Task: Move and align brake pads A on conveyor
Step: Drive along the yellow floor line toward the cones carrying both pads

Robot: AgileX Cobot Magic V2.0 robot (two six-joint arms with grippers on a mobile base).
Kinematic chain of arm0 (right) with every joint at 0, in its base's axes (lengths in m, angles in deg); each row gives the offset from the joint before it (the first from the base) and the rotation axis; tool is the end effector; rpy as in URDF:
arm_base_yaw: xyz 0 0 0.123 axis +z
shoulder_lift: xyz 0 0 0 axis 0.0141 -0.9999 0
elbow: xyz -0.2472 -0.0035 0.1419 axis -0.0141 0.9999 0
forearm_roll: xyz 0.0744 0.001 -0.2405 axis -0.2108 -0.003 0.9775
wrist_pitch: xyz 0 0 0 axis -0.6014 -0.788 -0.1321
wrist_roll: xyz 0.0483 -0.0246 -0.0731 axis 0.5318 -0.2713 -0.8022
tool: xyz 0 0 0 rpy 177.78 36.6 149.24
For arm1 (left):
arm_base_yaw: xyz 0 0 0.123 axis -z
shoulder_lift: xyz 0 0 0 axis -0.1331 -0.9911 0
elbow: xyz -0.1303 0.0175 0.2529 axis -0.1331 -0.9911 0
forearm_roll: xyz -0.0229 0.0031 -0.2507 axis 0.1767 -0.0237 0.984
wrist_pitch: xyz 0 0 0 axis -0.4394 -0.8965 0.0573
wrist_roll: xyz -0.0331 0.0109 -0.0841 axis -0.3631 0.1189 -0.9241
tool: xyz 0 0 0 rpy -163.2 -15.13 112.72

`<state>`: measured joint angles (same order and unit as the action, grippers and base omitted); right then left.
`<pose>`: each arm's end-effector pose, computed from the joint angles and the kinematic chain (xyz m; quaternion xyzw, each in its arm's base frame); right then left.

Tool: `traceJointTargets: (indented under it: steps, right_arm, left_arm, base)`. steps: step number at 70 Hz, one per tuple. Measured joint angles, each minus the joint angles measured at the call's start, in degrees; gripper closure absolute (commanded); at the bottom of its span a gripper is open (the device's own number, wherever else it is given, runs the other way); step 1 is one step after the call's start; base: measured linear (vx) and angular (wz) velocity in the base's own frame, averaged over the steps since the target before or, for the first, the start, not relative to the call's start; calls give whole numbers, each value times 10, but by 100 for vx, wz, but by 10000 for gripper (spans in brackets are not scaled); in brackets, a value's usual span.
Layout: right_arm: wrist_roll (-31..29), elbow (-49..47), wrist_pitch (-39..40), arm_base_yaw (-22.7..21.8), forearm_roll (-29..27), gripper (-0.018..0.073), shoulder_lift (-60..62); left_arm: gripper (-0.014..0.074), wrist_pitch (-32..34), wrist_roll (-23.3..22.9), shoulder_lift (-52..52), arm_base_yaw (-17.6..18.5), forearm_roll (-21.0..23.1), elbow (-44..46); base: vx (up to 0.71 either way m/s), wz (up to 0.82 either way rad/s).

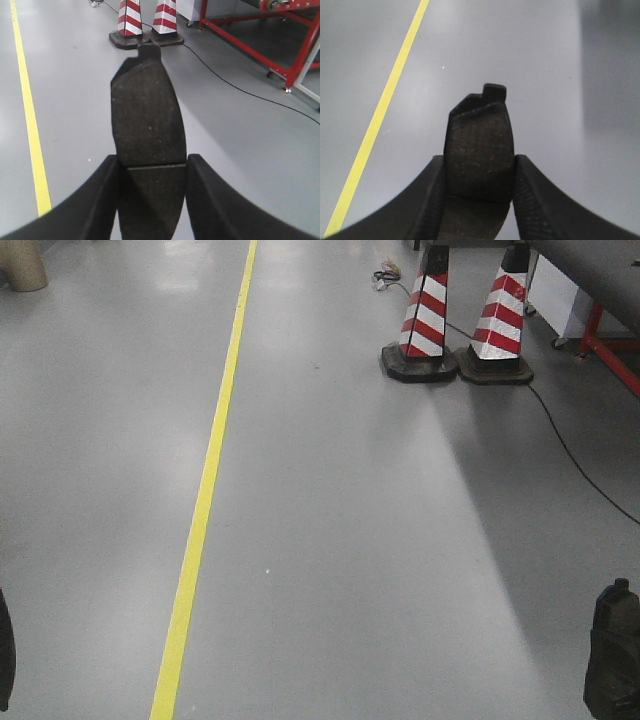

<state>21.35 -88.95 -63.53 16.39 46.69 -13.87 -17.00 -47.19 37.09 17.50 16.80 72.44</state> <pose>0.1124 0.0268 0.2721 -0.0766 0.9009 0.0460 0.4247 0.0658 -0.0292 0.2759 0.1231 0.8110 -0.1529 0.5512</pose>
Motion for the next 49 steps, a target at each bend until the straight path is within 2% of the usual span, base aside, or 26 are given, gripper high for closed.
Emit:
traceJointTargets:
  steps: [49]
  right_arm:
    - [0,0,0,0,0,435,0]
  left_arm:
    - [440,0,0,0,0,0,0]
  base:
    - [60,-3]
